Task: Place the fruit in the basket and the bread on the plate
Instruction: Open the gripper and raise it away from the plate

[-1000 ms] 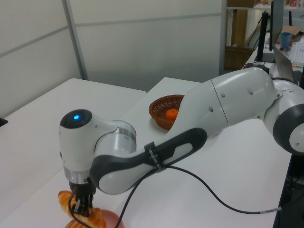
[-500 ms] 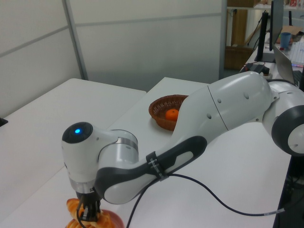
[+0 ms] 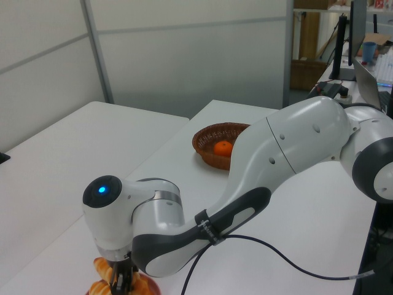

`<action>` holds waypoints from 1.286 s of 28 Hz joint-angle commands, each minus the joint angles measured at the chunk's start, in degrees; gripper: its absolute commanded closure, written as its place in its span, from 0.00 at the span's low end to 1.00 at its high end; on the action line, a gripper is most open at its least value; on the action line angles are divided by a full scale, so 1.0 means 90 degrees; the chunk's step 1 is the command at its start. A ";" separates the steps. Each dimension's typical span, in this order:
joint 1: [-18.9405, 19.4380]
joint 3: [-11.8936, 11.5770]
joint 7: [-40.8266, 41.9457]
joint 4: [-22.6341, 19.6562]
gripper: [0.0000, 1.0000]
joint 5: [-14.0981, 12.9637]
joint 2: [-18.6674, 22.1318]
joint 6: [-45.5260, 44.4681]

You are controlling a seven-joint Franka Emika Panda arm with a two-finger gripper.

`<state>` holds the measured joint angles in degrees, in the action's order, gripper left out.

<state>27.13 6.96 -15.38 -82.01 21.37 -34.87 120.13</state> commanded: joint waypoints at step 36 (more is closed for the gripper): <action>-0.3735 -0.0090 0.1552 -0.0058 0.00 -0.2071 0.2498 -0.2733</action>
<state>-2.92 5.92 -4.18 -81.68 4.82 -13.80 96.10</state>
